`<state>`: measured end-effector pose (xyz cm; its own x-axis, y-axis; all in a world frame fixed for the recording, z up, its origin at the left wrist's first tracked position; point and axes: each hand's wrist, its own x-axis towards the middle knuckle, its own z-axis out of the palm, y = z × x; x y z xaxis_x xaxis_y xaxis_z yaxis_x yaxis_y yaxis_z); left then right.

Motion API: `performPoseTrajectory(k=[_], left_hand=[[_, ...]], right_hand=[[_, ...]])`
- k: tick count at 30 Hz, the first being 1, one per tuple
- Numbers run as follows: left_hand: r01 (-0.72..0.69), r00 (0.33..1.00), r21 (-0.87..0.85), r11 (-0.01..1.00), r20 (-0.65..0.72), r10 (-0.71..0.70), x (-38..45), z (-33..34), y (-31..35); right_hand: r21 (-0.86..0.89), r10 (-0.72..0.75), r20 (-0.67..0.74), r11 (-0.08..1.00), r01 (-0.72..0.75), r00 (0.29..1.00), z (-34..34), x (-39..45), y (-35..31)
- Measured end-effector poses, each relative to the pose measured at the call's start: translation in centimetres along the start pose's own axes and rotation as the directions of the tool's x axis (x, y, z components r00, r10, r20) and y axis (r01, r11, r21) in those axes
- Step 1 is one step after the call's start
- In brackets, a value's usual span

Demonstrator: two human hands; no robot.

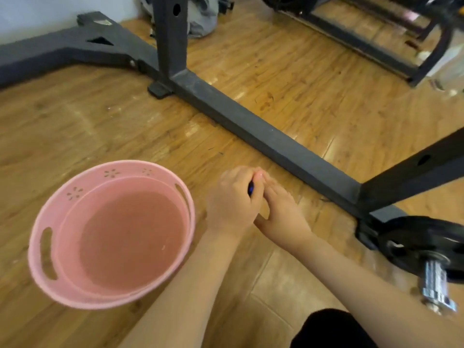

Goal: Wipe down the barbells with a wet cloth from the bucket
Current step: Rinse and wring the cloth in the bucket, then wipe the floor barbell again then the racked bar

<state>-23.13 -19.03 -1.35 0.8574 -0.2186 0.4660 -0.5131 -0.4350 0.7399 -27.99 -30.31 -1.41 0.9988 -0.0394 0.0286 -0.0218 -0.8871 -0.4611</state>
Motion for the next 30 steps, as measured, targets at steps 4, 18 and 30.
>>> performPoseTrajectory(k=[4,18,30], left_hand=[[0.106,0.972,-0.139,0.985,0.226,-0.073,-1.5,5.6,4.9],[0.537,0.394,-0.323,0.779,0.913,0.107,-14.6,20.7,19.2],[-0.071,0.254,-0.184,0.980,0.947,0.196,-24.2,24.2,18.0]], right_hand=[[0.199,0.143,0.019,0.969,-0.144,0.990,-4.1,-4.7,3.0],[0.524,0.834,-0.417,0.546,-0.654,0.362,-8.4,-26.6,15.6],[0.217,0.902,-0.385,0.294,-0.931,0.195,-3.4,-32.2,19.3]])
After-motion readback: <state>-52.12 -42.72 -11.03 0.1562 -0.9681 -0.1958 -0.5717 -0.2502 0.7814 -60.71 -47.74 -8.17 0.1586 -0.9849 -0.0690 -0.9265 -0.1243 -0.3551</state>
